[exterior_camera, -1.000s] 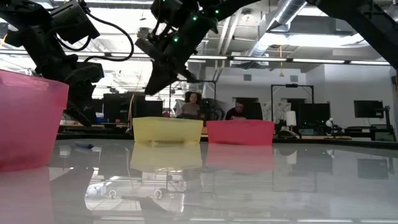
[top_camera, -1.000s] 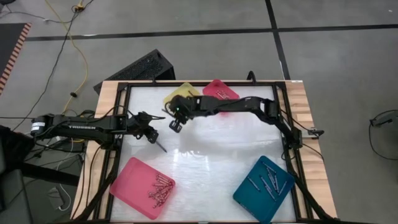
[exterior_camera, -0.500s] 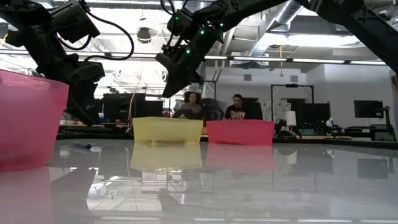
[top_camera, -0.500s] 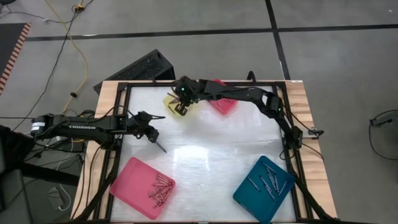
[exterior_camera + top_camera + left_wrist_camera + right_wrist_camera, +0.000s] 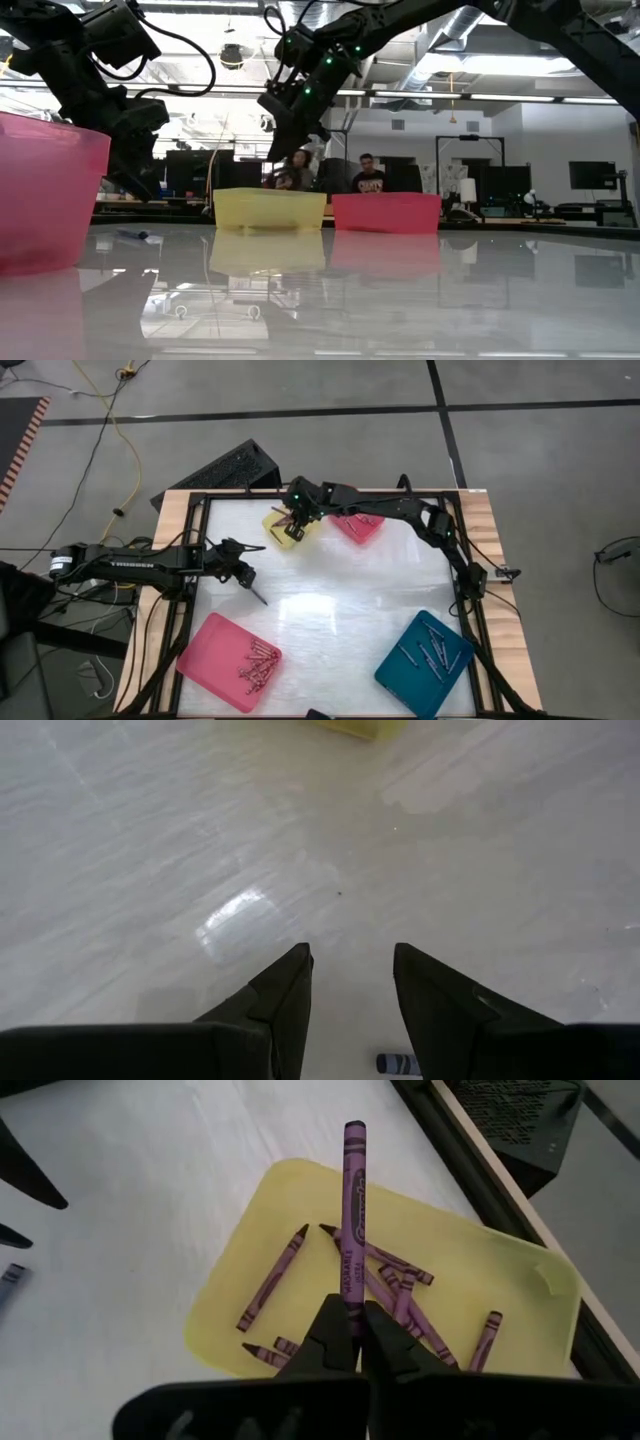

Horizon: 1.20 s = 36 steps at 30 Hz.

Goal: Sort crayons
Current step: Put the purple crayon into the yellow bin, then put the blue crayon into the blue bin

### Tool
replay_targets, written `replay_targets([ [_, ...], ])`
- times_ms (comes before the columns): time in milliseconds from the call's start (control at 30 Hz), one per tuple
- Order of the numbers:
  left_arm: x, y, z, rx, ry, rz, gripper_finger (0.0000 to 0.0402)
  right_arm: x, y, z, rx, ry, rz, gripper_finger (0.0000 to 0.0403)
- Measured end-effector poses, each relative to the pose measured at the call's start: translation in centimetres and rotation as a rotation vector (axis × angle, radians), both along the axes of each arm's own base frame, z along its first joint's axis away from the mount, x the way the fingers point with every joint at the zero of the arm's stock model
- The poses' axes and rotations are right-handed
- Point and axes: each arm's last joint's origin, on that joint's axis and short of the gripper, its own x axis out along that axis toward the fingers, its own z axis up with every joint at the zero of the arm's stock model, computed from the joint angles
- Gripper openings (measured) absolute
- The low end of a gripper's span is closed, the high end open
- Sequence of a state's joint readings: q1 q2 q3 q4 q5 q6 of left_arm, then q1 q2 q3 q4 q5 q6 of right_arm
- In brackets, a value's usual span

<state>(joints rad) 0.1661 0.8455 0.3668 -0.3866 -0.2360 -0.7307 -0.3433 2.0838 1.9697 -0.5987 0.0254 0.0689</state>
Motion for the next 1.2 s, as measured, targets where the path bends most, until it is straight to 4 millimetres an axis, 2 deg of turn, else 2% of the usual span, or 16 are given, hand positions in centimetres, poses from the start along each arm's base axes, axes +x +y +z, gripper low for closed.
replay_targets([
  [133,0.0,0.0,0.0,0.0,0.0,0.0,0.0133,0.0,0.0,0.0,-0.001,0.001,0.001,0.0001],
  [400,0.0,0.0,0.0,-0.002,0.0,-0.002,0.0133,-0.7,-0.5,-3.2,0.045,0.096,-0.023,0.001],
  [533,0.0,0.0,0.0,-0.002,0.0,-0.002,0.0133,-0.7,-0.4,-3.6,0.043,0.102,-0.019,0.0015],
  [633,0.0,0.0,0.0,-0.002,0.0,-0.002,0.0133,-0.7,-0.4,-3.5,0.042,0.097,-0.018,0.0036],
  [800,0.0,0.0,0.0,0.015,0.013,-0.043,0.0133,-0.7,-0.4,-3.5,0.044,0.1,-0.02,0.0093],
  [900,0.0,-0.1,0.0,0.049,0.038,-0.129,0.0133,-0.7,-0.3,-3.4,0.048,0.096,-0.022,0.0124],
  [1000,0.1,-0.2,0.0,0.123,0.075,-0.298,0.0133,-0.9,0.2,-2.6,0.052,0.08,-0.017,0.0146],
  [1200,1.0,-0.5,0.7,0.285,0.009,-0.631,0.0133,-1.8,0.9,-0.2,0.037,0.027,-0.007,0.0161],
])
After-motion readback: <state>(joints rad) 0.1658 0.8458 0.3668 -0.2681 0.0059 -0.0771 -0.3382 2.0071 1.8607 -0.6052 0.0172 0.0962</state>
